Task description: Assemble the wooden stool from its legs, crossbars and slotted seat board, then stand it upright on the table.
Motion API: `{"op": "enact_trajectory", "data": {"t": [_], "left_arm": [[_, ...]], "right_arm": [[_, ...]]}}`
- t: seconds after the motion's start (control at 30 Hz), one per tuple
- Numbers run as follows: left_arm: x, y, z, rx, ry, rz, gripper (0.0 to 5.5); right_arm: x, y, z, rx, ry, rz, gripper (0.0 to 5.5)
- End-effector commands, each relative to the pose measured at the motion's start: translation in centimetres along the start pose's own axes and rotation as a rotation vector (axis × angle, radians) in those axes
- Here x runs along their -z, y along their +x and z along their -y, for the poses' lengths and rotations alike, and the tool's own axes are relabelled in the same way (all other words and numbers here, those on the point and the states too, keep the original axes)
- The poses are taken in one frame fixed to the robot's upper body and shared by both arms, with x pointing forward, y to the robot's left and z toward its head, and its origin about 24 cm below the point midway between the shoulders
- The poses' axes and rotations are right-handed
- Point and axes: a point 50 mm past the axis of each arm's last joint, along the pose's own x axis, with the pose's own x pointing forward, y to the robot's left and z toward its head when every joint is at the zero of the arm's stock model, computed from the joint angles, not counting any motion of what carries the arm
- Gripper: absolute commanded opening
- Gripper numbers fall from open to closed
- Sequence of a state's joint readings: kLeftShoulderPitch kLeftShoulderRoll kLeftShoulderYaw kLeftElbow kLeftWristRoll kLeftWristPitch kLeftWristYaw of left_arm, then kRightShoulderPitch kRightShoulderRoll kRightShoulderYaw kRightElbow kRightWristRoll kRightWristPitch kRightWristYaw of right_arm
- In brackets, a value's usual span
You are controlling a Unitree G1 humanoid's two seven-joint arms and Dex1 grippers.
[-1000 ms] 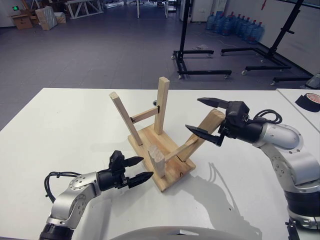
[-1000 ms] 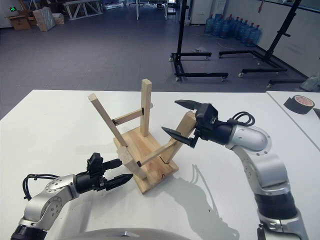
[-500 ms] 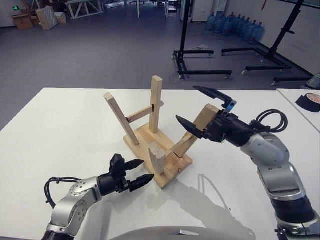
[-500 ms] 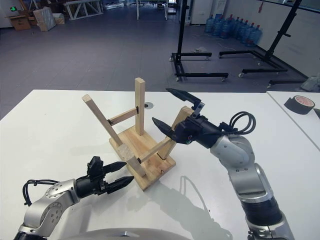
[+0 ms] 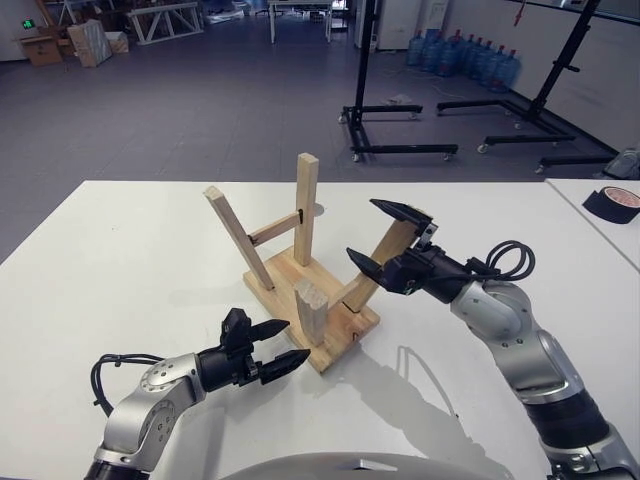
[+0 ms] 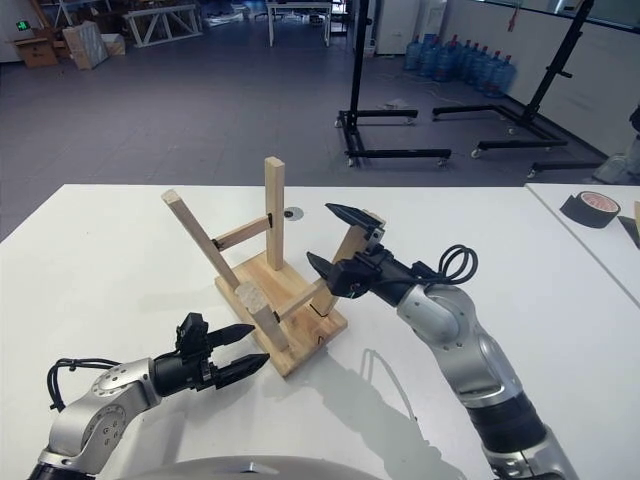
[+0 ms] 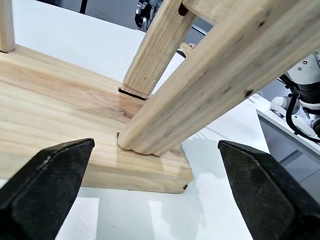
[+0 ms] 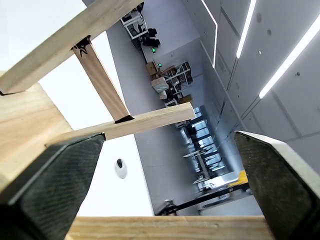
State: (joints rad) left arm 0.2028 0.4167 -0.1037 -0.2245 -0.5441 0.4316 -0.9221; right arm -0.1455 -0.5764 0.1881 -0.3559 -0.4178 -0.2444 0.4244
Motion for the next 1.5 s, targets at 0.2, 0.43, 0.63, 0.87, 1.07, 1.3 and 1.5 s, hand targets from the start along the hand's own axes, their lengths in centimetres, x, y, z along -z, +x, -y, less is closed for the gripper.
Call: {"op": "enact_trajectory", "data": {"t": [0.2,0.43,0.63,0.87,1.07,1.3,1.5], "left_arm": [[0.0,0.1,-0.4,-0.023,0.0,0.013,4.55],[0.1,0.2,-0.5,-0.018,0.002,0.011,4.55],[-0.1,0.1,-0.7,-0.01,0.007,-0.005,4.55],[-2.4,0.3,1.1,0.018,0.118,0.044,4.55],[-6.3,0.0,3.6,0.053,0.294,0.094,4.55],[-8.7,0.1,5.8,0.12,0.384,0.145,4.55],[-9.7,0.5,6.3,0.156,0.417,0.156,4.55]], "right_arm": [[-1.8,0.2,3.7,0.208,-0.304,0.169,4.69],[0.4,-0.1,-1.1,-0.095,-0.117,0.079,4.69],[2.8,-2.9,-8.1,-0.554,0.045,-0.097,4.69],[2.3,-1.0,-4.5,-0.323,0.014,-0.043,4.69],[0.2,0.6,1.1,-0.013,0.165,0.095,4.69],[-1.7,0.4,6.8,0.227,0.537,0.26,4.69],[1.3,-0.6,5.6,0.222,0.954,0.107,4.69]]}}
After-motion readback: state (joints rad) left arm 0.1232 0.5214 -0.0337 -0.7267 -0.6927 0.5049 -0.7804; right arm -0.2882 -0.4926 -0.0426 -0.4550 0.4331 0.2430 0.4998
